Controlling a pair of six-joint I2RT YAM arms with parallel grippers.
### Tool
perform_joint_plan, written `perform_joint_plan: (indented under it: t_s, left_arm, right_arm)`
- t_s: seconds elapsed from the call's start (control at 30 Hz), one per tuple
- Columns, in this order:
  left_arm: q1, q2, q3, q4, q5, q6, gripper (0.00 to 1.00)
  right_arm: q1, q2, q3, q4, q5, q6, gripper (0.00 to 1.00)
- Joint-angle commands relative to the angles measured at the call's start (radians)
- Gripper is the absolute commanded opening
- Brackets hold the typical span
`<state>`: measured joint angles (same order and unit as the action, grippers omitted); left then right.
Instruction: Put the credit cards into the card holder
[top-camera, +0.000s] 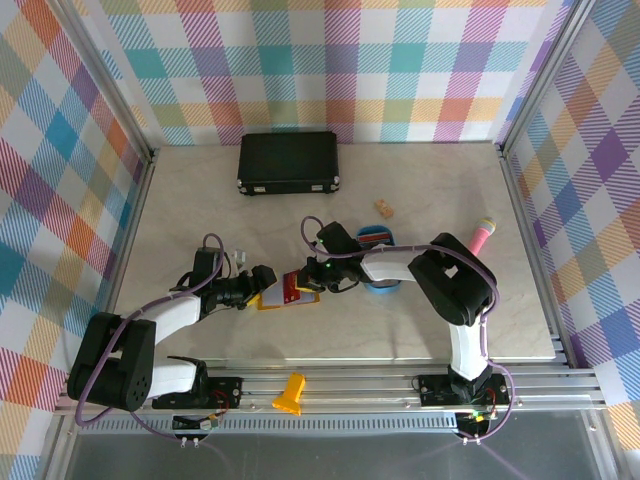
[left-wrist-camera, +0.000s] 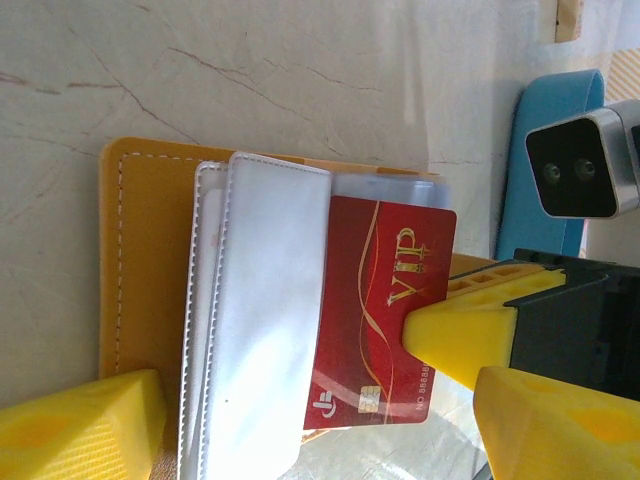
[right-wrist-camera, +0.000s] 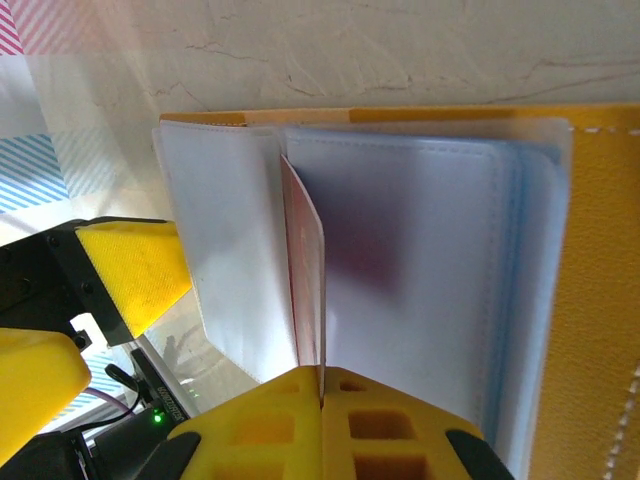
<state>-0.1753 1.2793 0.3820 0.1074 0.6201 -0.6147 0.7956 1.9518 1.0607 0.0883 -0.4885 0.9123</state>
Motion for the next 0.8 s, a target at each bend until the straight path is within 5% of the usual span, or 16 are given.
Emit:
perform_joint_plan:
  t_s: [0.0,0.77]
  left_arm:
    - [-0.007,0.017,-0.007,-0.071,-0.039,0.024,0.81]
    - [-0.017,0.021,0.016,-0.109,-0.060,0.039,0.80]
  right_arm:
    - [0.013,0.057,-0.033,0.059,-0.009,0.029,0.00]
    - [0.040,0.009,0.009,-0.149,0.130,-0.092,0.19]
